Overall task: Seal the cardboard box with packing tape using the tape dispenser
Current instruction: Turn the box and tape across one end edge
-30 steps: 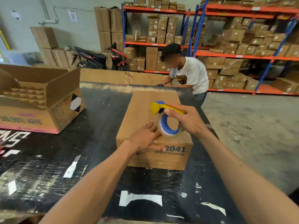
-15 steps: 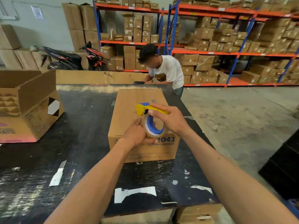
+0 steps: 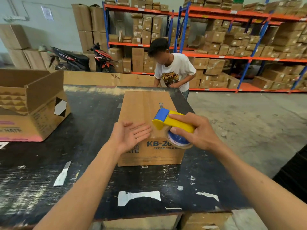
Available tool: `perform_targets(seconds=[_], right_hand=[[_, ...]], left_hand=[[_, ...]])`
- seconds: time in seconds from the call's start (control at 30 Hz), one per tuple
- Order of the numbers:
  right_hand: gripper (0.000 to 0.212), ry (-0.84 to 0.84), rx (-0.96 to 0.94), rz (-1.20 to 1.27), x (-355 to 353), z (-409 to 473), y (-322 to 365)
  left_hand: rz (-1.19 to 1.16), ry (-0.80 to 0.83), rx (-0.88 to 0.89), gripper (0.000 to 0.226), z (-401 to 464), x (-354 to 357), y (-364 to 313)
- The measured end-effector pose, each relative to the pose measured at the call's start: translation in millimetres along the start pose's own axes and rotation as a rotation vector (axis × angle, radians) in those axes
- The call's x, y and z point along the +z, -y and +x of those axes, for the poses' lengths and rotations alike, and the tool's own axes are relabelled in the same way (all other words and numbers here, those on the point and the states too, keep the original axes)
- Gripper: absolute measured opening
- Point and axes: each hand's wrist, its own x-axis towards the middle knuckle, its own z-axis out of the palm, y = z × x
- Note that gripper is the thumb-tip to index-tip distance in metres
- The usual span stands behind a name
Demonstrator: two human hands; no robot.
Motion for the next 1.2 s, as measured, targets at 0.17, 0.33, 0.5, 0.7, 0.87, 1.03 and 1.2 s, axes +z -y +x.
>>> perform_targets(seconds=[0.17,0.33,0.5,0.7,0.87,1.03,1.2], right_hand=[[0.048,-0.015,-0.252,-0.137,5.6,-4.6,0.0],[0.048,0.104,-0.212,-0.136,25.8,-16.7,-17.5],[0.05,0.084,-0.234,-0.096,31.5,-12.6,-5.8],[0.05,0.163,-0.214,-0.098,32.7,-3.2,-0.3],[0.048,0.211,-0.242,-0.161,11.4,9.1,-9.6],[0.047,0.358,-0.297,-0.299,-0.8,23.8,-9.9],[0.053,0.433,-0.349,-0.486,12.7,41.1,12.1]], left_hand=[[-0.028,0.111,-0.093,0.061,-26.5,11.9,-0.2],[0.172,-0.006,-0.032,0.055,-37.4,15.9,4.9],[0.132,-0.107,0.023,0.023,-39.2,11.4,13.6],[0.264,-0.287,0.144,0.023,-32.5,13.5,12.1],[0.236,-0.431,0.285,0.023,-39.7,1.3,-6.5],[0.457,-0.55,0.517,0.037,-40.6,-10.9,8.3],[0.541,-0.665,0.639,0.05,-37.8,-27.1,21.6]])
